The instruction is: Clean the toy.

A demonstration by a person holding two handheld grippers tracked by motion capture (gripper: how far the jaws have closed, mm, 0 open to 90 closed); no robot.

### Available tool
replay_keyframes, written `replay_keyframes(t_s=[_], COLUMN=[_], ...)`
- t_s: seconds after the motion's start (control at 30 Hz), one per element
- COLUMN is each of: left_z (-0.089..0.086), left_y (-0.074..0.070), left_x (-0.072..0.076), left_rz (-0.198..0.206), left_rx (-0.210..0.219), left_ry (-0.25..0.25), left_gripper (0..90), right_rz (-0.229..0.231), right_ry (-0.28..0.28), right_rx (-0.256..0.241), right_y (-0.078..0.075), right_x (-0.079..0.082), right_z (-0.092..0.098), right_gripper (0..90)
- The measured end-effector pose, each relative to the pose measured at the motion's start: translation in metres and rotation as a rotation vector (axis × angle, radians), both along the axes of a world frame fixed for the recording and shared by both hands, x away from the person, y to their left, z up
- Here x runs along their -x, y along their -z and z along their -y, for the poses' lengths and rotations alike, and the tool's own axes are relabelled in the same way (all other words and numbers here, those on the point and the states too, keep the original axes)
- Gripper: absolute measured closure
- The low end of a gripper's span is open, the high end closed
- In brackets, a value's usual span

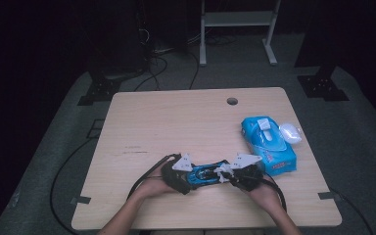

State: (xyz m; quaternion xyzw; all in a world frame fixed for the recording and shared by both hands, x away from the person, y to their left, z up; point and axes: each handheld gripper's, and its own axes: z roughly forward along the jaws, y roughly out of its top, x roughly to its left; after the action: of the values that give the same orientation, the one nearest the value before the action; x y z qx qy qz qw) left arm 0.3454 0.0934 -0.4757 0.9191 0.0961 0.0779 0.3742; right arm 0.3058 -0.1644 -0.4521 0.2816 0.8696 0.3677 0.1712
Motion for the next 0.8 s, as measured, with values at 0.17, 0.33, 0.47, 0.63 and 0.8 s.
replay_keyframes(t_s=[0.17, 0.33, 0.47, 0.63, 0.8], left_z=[-0.007, -0.004, -0.002, -0.002, -0.003], left_y=[0.001, 0.001, 0.0, 0.0, 0.0], left_x=[-0.001, -0.001, -0.001, -0.002, -0.002], left_rz=[-0.031, -0.028, -0.021, -0.025, -0.023], left_rx=[0.008, 0.015, 0.008, 0.01, 0.009], left_ry=[-0.016, -0.001, 0.012, 0.013, 0.016], left_gripper=[19.7, 23.3, 24.7, 24.8, 24.9], right_rz=[-0.004, -0.012, 0.003, 0.009, 0.011], right_ry=[0.021, 0.026, 0.023, -0.023, -0.031], right_rx=[0.004, -0.003, 0.013, -0.01, -0.029], right_y=[0.0, 0.0, -0.001, -0.002, -0.001], right_x=[0.001, 0.001, 0.003, 0.002, 0.002], right_z=[0.009, 0.01, 0.004, -0.013, -0.017], right_gripper=[78.9, 78.9, 79.3, 79.3, 79.2])
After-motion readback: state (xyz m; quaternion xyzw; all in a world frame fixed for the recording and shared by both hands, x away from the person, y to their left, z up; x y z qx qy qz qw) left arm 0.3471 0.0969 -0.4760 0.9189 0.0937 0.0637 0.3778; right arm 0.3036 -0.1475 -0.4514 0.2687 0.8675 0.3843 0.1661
